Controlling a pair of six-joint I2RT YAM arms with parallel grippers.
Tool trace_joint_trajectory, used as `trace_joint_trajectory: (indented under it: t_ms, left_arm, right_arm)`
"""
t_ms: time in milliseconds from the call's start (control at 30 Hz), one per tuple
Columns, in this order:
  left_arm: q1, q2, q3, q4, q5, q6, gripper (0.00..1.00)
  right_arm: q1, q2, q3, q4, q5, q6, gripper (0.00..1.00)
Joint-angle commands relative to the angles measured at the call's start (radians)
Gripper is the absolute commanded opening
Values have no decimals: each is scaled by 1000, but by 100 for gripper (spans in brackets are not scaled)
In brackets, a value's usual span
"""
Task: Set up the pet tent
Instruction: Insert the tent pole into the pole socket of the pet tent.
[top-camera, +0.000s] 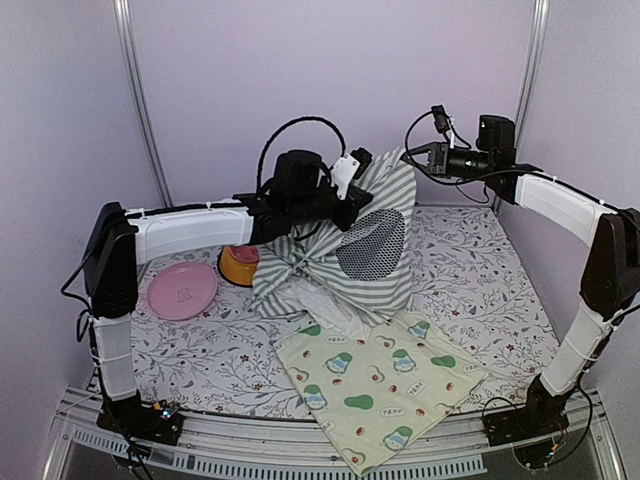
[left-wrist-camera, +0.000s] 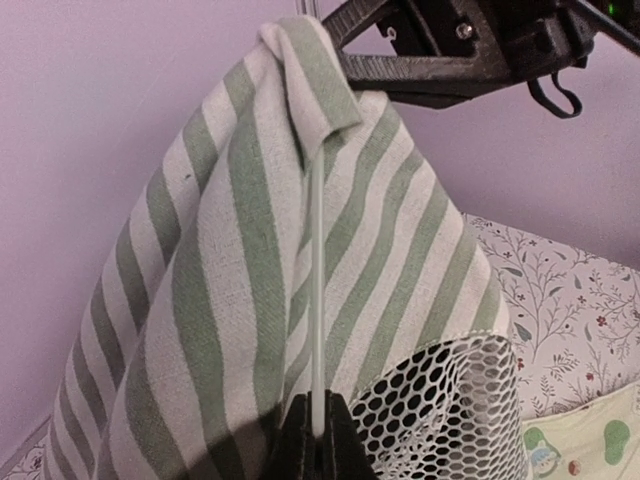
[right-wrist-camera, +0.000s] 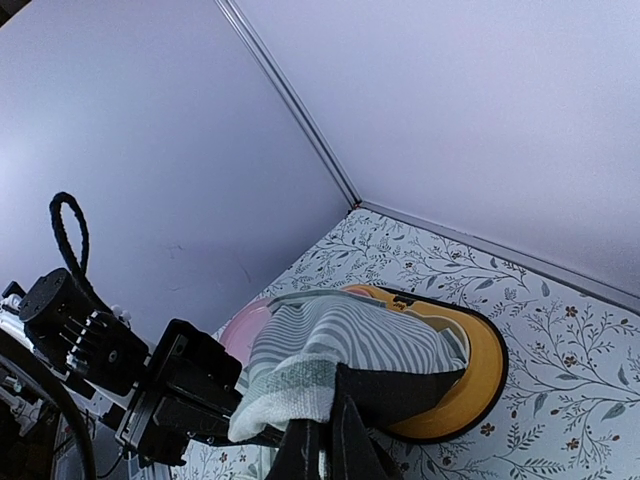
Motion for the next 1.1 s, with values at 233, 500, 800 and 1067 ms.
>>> trace_joint_trajectory:
  t_ms: [233, 500, 800, 1067]
  left_arm:
    - [35, -11, 8, -77, 19, -28, 0]
    - [34, 23, 90, -134, 46, -21, 0]
    - [43, 51, 148, -131, 38, -55, 0]
    - [46, 53, 144, -67, 39, -74, 0]
  right_arm:
    - [60, -45, 38, -120, 85, -200, 0]
    - [128, -56, 62, -219, 234, -382, 0]
    - [169, -84, 64, -260, 369, -479, 16]
    - [138, -182, 24, -289, 480, -376, 70]
